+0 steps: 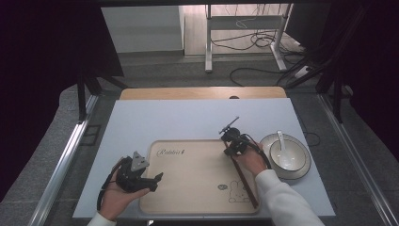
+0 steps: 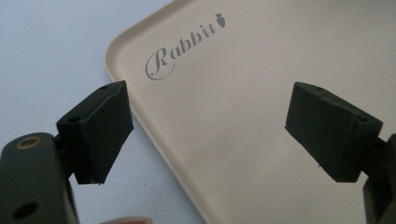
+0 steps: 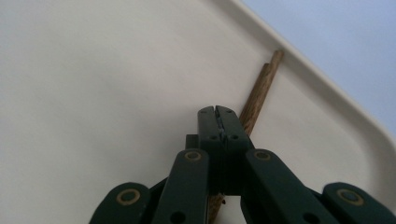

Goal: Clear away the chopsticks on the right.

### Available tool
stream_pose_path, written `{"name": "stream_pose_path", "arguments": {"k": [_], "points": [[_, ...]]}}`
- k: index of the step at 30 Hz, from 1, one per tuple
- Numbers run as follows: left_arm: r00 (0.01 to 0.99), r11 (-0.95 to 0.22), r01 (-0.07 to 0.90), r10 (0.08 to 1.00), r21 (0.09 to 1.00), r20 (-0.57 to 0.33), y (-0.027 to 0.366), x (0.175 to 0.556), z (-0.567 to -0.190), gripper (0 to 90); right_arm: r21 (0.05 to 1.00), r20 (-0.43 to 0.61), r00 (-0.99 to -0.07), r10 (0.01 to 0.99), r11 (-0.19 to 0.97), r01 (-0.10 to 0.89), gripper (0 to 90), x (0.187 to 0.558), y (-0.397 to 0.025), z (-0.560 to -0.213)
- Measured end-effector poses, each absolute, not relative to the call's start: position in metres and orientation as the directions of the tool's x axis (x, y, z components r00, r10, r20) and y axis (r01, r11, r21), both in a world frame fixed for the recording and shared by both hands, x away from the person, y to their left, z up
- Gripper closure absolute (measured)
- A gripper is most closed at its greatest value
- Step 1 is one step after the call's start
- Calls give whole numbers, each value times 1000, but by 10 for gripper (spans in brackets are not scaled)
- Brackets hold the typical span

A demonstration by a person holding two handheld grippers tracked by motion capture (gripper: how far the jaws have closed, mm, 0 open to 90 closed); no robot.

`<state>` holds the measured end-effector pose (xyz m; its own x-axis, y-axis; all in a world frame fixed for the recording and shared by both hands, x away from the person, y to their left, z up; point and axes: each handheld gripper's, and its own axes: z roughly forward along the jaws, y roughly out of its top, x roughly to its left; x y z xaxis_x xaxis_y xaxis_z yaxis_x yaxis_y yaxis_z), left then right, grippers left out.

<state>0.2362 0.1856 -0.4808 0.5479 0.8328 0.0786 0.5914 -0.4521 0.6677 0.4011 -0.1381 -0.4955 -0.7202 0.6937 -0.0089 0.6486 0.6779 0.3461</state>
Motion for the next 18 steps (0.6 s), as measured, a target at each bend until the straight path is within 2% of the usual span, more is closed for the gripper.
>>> {"name": "stream_pose_path", "arguments": {"k": [3, 18], "points": [[550, -456, 593, 831, 664, 79, 185, 237, -481, 149, 335, -5, -687, 727, 648, 684, 897, 398, -154, -493], [557, -464, 596, 827, 656, 80, 182, 238, -482, 145, 330, -60, -647, 760, 627, 706, 897, 387, -178, -492]]}}
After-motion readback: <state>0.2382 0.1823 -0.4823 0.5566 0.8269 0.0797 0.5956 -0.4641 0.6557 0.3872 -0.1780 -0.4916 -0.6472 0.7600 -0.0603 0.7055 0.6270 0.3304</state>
